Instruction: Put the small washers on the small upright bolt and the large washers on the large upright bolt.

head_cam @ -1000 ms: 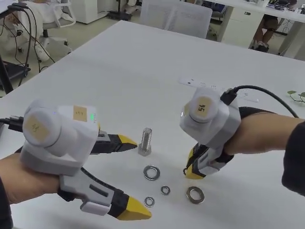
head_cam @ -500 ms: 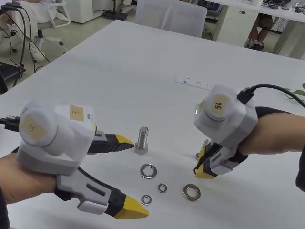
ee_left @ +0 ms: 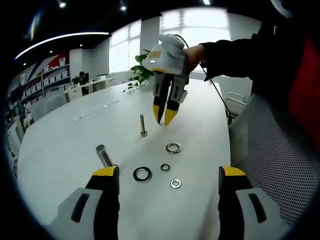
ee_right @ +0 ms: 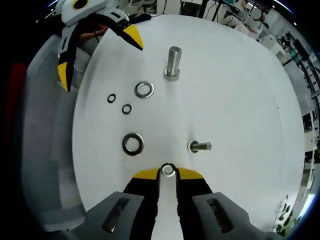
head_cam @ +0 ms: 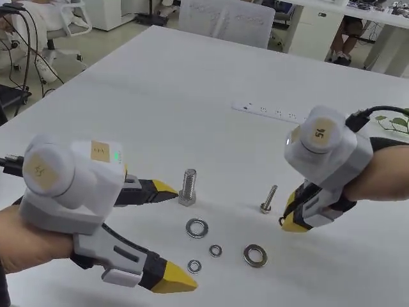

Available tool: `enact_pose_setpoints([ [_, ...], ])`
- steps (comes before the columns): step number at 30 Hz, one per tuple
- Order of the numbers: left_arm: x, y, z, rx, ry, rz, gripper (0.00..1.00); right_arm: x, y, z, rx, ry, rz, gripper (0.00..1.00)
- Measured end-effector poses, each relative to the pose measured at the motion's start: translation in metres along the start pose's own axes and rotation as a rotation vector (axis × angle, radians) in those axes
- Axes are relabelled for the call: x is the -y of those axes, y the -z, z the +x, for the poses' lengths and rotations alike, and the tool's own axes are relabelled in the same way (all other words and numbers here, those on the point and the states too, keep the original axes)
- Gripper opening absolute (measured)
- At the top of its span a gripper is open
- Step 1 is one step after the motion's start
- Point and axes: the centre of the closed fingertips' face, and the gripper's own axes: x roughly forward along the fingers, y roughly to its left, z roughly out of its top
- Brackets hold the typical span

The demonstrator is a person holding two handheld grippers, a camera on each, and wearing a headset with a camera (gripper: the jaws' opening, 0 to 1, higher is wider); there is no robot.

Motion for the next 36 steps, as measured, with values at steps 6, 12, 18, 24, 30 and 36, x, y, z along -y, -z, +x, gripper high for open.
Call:
enact_pose_setpoints([
  [6, 0.000, 0.001, 0.000, -0.003, 0.000, 0.001, 0.81, 0.008, -0.001, -0.015, 0.011, 0.033, 0.005, 0.14],
  [12, 0.000, 0.001, -0.001, -0.004, -0.001, 0.001, 0.81, 0.016, -0.012, -0.028, 0.027, 0.064, -0.018, 0.14],
  [18, 0.000, 0.001, -0.002, -0.004, -0.005, 0.000, 0.81, 0.027, -0.024, -0.036, 0.043, 0.086, -0.039, 0.14],
  [24, 0.000, 0.000, -0.002, -0.003, -0.005, -0.002, 0.81, 0.034, -0.032, -0.033, 0.042, 0.087, -0.064, 0.14],
  [30, 0.000, 0.000, -0.003, 0.000, -0.009, -0.006, 0.81, 0.037, -0.037, -0.026, 0.029, 0.075, -0.082, 0.14],
  [36, -0.001, 0.000, -0.003, 0.000, -0.011, -0.008, 0.81, 0.036, -0.038, -0.020, 0.014, 0.058, -0.093, 0.14],
])
